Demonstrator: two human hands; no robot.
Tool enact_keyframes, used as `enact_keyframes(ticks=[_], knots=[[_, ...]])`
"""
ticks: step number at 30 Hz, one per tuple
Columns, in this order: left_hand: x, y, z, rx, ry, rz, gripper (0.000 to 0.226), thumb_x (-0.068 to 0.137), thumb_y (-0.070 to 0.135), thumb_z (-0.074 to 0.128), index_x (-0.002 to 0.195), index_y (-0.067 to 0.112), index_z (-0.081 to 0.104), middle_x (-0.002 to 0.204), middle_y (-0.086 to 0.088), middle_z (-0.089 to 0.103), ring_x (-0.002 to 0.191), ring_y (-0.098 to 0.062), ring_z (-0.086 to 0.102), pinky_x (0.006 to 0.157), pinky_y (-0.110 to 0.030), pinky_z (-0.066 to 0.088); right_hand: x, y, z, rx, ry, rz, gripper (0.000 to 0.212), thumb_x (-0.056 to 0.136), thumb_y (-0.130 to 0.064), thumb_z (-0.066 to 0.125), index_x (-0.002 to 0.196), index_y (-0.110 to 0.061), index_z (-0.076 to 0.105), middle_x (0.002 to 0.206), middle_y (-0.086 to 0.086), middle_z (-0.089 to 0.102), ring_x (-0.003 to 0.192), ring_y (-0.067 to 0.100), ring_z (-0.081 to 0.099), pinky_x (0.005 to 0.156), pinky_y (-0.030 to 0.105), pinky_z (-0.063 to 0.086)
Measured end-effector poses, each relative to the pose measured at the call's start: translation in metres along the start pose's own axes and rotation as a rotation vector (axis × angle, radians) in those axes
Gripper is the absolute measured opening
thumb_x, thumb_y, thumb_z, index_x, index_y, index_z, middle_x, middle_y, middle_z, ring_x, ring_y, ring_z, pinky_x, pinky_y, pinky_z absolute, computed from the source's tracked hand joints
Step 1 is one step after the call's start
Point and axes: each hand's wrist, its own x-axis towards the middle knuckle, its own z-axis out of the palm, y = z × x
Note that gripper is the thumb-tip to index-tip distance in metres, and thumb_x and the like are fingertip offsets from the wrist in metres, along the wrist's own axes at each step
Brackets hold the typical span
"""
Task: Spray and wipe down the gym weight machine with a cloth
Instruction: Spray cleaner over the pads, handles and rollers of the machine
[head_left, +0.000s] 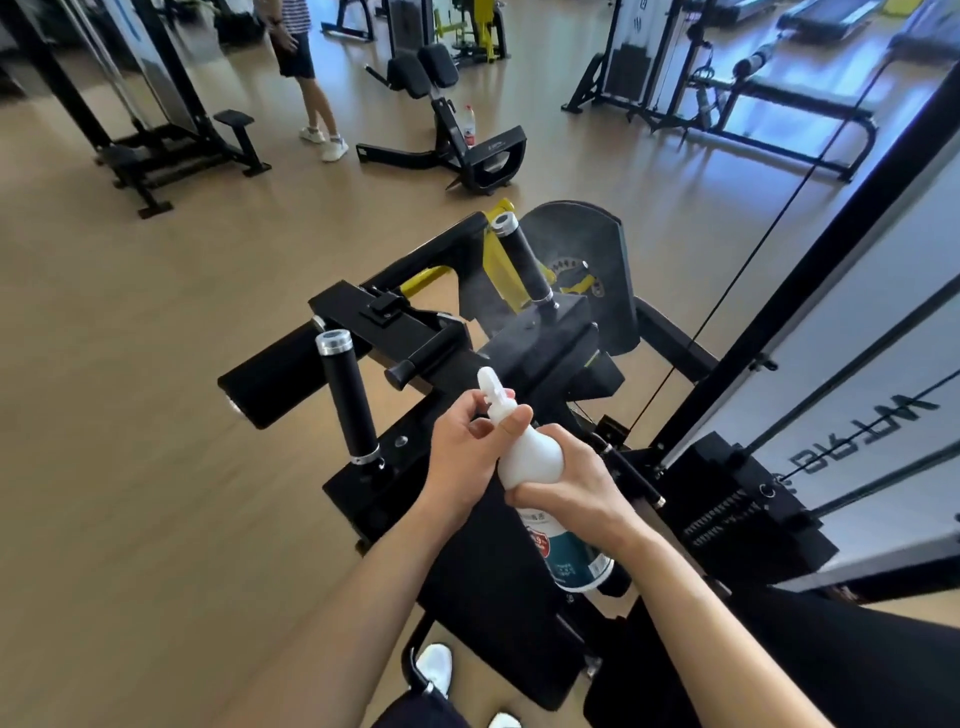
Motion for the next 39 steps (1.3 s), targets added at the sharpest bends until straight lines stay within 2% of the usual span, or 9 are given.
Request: enact_keyframes(ticks=[3,7,12,16,20,26,31,36,39], knots=[[-0.032,-0.008,-0.014,0.035,0.054,0.043,0.054,0.080,0.036,0.078,0.127,0.014,0.063,0.096,0.011,0.075,0.086,-0.008,0.072,0.075,-0.024,0.058,-0.014,0.005,0.015,-0.020,-0.072,-0.011,0.057,0.055,-0.039,0.086,0.107,-0.037,0.061,0.098,0.004,0.069,0.083,0.022,0.072,0.070,0.043,0.064],[-0.064,-0.012,-0.036,0.064,0.171,0.054,0.037,0.091,0.017,0.075,0.125,0.012,0.064,0.092,0.015,0.073,0.084,-0.004,0.070,0.072,-0.021,0.057,-0.031,0.001,0.040,-0.039,-0.148,-0.059,0.056,0.058,-0.035,0.087,0.107,-0.038,0.060,0.097,-0.001,0.069,0.083,0.017,0.071,0.069,0.037,0.064],[-0.093,-0.008,-0.062,0.037,0.302,0.026,0.030,0.084,0.032,0.073,0.111,0.019,0.069,0.091,0.012,0.075,0.087,-0.006,0.072,0.076,-0.025,0.059,-0.047,-0.015,0.073,-0.022,-0.213,-0.105,0.053,0.065,-0.029,0.088,0.107,-0.034,0.057,0.097,-0.002,0.066,0.084,0.015,0.070,0.067,0.032,0.063],[-0.108,-0.005,-0.076,0.054,0.332,0.038,0.034,0.088,0.026,0.073,0.118,0.011,0.066,0.089,0.014,0.072,0.084,-0.001,0.069,0.072,-0.018,0.054,-0.055,-0.017,0.093,0.006,-0.244,-0.097,0.050,0.065,-0.030,0.087,0.105,-0.034,0.056,0.098,-0.001,0.066,0.083,0.016,0.070,0.065,0.035,0.064],[-0.115,-0.005,-0.081,0.064,0.334,0.056,0.041,0.090,0.026,0.069,0.126,0.008,0.059,0.090,0.015,0.067,0.084,-0.006,0.065,0.076,-0.021,0.053,-0.058,-0.016,0.105,0.017,-0.254,-0.087,0.050,0.063,-0.032,0.086,0.102,-0.035,0.055,0.097,-0.002,0.067,0.081,0.017,0.071,0.065,0.039,0.064],[-0.118,-0.006,-0.088,0.005,0.309,0.078,0.057,0.077,0.039,0.075,0.117,0.001,0.062,0.089,0.018,0.070,0.083,-0.001,0.066,0.076,-0.019,0.054,-0.064,-0.015,0.111,0.057,-0.239,-0.080,0.049,0.064,-0.028,0.086,0.101,-0.035,0.055,0.095,-0.002,0.067,0.079,0.015,0.070,0.063,0.038,0.063],[-0.116,-0.009,-0.099,0.014,0.277,0.059,0.052,0.074,0.044,0.075,0.112,0.009,0.065,0.091,0.016,0.071,0.085,-0.004,0.067,0.077,-0.023,0.055,-0.066,-0.018,0.122,0.088,-0.226,-0.056,0.049,0.068,-0.026,0.086,0.104,-0.034,0.055,0.094,-0.003,0.066,0.075,0.013,0.070,0.060,0.033,0.063],[-0.113,-0.006,-0.123,0.087,0.151,0.050,0.049,0.083,0.043,0.072,0.120,0.012,0.064,0.101,0.013,0.070,0.091,-0.011,0.066,0.081,-0.028,0.055,-0.072,-0.019,0.149,0.143,-0.108,-0.028,0.051,0.066,-0.026,0.086,0.103,-0.036,0.053,0.091,-0.007,0.066,0.078,0.011,0.069,0.064,0.040,0.063],[-0.107,-0.007,-0.140,0.073,0.095,-0.024,0.046,0.076,0.045,0.074,0.112,0.016,0.072,0.102,0.010,0.073,0.092,-0.009,0.067,0.082,-0.026,0.056,-0.079,-0.018,0.175,0.230,-0.018,-0.013,0.049,0.065,-0.030,0.087,0.101,-0.034,0.054,0.090,-0.003,0.068,0.078,0.014,0.071,0.064,0.043,0.063]])
